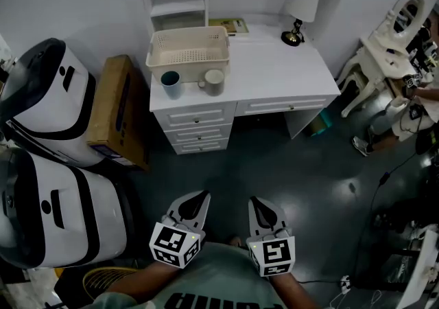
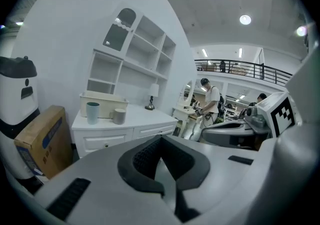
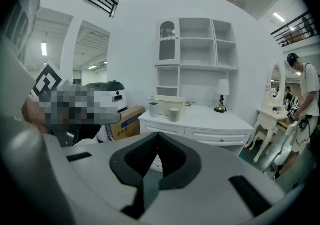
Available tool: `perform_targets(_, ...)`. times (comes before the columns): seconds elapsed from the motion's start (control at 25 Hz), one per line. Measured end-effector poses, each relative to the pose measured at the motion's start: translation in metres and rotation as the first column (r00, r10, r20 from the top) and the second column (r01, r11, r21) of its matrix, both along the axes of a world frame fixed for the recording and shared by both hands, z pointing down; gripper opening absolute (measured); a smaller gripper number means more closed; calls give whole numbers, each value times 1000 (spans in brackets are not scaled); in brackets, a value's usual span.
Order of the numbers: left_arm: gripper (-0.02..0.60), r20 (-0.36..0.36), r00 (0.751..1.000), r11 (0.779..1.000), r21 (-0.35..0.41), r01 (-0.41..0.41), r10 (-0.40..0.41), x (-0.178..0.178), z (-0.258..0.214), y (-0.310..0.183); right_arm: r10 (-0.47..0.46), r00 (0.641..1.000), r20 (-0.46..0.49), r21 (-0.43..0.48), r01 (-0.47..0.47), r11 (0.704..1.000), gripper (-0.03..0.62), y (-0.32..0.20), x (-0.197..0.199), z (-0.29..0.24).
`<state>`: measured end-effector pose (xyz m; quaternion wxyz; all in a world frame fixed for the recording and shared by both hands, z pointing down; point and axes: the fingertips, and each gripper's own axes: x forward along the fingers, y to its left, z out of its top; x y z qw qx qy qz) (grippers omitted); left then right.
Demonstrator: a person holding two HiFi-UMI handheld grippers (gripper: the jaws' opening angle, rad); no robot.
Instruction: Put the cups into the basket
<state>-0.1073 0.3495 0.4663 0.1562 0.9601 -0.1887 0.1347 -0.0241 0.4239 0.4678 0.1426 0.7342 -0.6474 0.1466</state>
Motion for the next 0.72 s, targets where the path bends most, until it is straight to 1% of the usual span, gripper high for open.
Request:
perform_targets(0.32,4,-21,999,999,4,-46,46,7,-19,-45,39,999,-37,-3,-40,999,14,-41,3,-17)
perform_targets(0.72,4,-50,998,1000,-2,-26,26,-16,-21,-103,25,997,-77,-9,-25,1000,14,-102,-17,-25)
